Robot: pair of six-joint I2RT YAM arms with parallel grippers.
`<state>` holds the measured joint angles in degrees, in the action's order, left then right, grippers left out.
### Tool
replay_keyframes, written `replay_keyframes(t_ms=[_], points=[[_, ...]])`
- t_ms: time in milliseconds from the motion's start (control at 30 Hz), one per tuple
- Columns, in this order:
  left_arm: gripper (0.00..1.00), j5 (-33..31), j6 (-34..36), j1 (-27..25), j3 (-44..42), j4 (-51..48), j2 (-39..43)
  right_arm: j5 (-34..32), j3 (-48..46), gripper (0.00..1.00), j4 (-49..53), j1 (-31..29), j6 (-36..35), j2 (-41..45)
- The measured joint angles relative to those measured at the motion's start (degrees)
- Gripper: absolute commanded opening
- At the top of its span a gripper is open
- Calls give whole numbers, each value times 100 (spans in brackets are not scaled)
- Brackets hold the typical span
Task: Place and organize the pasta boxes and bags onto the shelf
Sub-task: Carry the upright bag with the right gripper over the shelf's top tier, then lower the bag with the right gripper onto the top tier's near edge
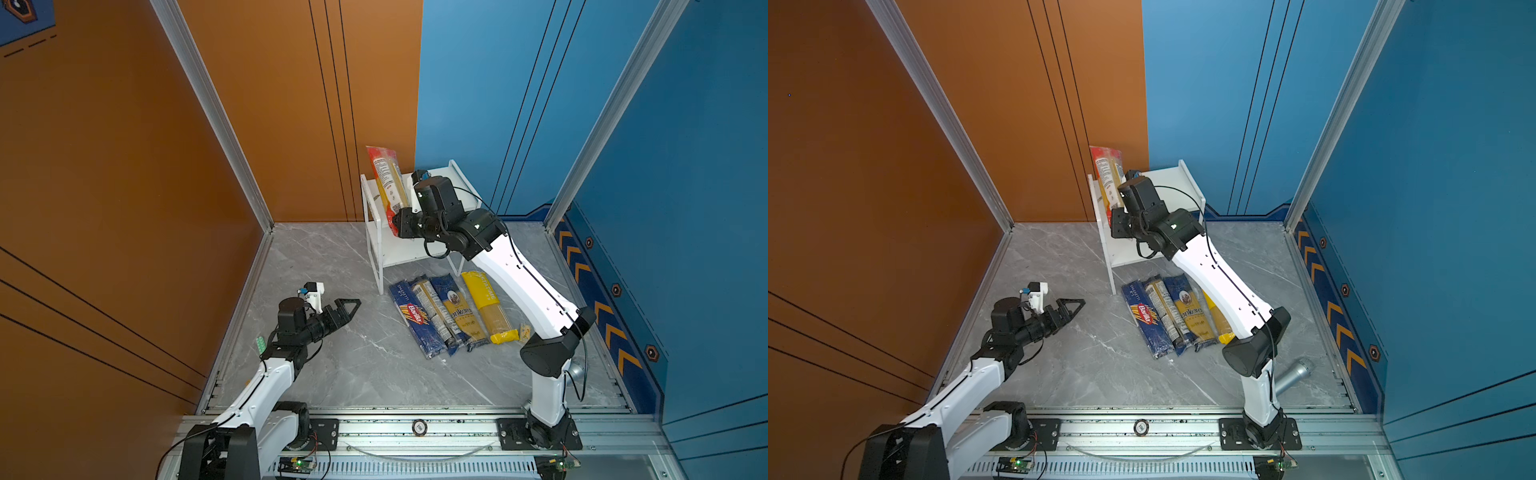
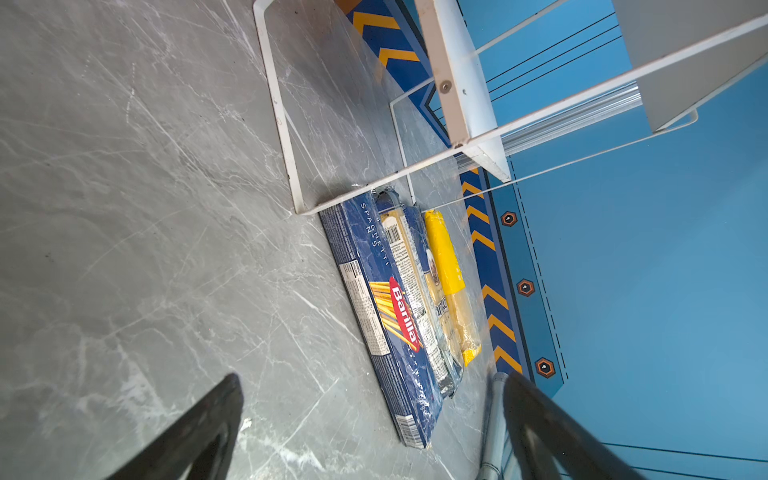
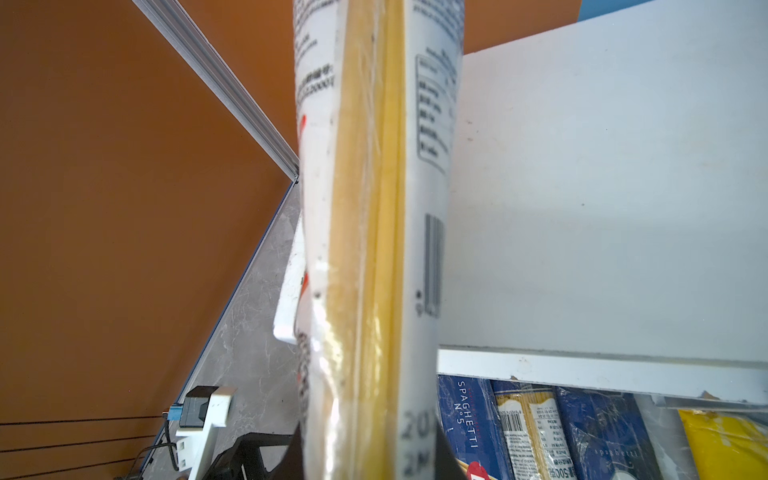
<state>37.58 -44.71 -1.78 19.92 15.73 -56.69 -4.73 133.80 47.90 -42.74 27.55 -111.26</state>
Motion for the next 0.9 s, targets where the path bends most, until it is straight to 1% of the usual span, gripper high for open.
replay_keyframes(t_ms=[600, 633, 667, 800, 900], points=[[98, 0, 0, 0, -2, 0, 0, -149, 63, 0, -39, 2, 33, -116], [98, 0, 0, 0, -4, 0, 0, -149, 70, 1, -39, 2, 44, -116], [98, 0, 0, 0, -4, 0, 0, -149, 76, 4, -42, 2, 61, -116], [98, 0, -17, 0, -4, 0, 0, -149, 83, 4, -42, 13, 94, -116], [98, 2, -20, 0, -4, 0, 0, -149, 83, 7, -42, 31, 103, -127]])
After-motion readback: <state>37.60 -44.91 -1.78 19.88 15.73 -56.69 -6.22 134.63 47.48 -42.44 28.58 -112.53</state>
